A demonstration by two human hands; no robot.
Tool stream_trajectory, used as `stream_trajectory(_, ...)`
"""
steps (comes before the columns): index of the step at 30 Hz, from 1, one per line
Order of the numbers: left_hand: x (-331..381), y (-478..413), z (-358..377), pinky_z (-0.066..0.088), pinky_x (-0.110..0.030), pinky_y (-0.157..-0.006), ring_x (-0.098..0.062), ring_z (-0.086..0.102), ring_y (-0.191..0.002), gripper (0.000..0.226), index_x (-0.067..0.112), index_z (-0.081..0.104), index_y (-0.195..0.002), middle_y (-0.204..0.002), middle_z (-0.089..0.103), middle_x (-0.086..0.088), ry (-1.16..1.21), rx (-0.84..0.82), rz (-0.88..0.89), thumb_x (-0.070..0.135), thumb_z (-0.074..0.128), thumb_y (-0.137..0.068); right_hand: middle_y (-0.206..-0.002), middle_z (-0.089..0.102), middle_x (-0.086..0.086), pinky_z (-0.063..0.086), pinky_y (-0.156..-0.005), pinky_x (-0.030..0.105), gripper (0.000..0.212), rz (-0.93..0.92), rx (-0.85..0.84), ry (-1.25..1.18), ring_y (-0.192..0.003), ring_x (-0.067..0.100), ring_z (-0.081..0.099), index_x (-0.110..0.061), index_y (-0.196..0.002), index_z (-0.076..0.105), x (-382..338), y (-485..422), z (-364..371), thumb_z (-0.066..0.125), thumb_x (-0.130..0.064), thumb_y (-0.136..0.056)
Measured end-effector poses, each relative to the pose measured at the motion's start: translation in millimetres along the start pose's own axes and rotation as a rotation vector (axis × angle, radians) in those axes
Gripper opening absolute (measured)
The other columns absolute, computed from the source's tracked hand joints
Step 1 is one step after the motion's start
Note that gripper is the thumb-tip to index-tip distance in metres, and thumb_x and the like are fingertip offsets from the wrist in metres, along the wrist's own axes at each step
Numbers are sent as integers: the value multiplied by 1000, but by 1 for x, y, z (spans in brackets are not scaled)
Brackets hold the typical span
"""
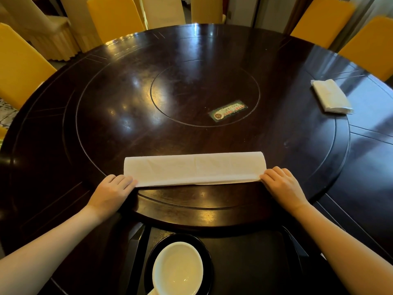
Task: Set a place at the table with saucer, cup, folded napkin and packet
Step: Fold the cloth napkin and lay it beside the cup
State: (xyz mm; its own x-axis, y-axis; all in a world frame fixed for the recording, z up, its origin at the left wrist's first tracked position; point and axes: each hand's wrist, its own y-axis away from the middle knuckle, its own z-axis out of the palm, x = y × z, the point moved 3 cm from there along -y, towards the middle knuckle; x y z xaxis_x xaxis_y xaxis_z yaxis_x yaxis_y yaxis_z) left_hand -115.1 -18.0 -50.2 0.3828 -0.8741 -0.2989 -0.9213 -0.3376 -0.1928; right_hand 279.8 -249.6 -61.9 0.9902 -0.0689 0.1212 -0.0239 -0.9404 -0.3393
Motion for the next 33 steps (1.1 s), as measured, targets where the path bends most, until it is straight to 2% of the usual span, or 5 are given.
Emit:
stream_trajectory(9,2,8,17,53,-44,-76,-33,68,-93,46,0,66,-108,-107,69,-20,-3,-77,-128,6,79,-64,-91,70,13,58,-64,37,31,79,47,-61,-74,27,66,-3,-97,71,-2,13,6,81,-8,-68)
stream_trajectory(16,-6,3,2,53,-37,-62,-30,67,-73,27,3,70,-92,-84,71,-13,17,-30,-77,6,78,-66,-88,70,12,57,-67,36,28,149,74,-166,-75,26,66,-4,-94,70,-1,13,8,81,-4,-68)
stream_trajectory(23,-13,-12,-4,47,-33,-48,-29,61,-60,21,5,68,-71,-66,64,-11,-43,-104,-33,-1,82,-57,-86,68,11,56,-64,37,20,186,78,-201,-74,27,64,-3,-91,70,-3,13,7,77,-2,-72)
stream_trajectory(29,-17,-14,-1,42,-32,-47,-25,58,-60,23,10,62,-69,-67,59,-7,-12,-156,38,10,82,-57,-87,69,11,55,-66,37,19,207,75,-211,-75,27,65,-3,-91,70,-3,13,6,76,-2,-73)
stream_trajectory(33,-18,-16,-2,43,-31,-46,-26,57,-58,27,8,62,-70,-67,60,-9,-35,-149,43,4,83,-55,-86,69,12,56,-65,38,20,201,73,-206,-74,28,65,-3,-91,70,-4,13,5,77,-2,-72)
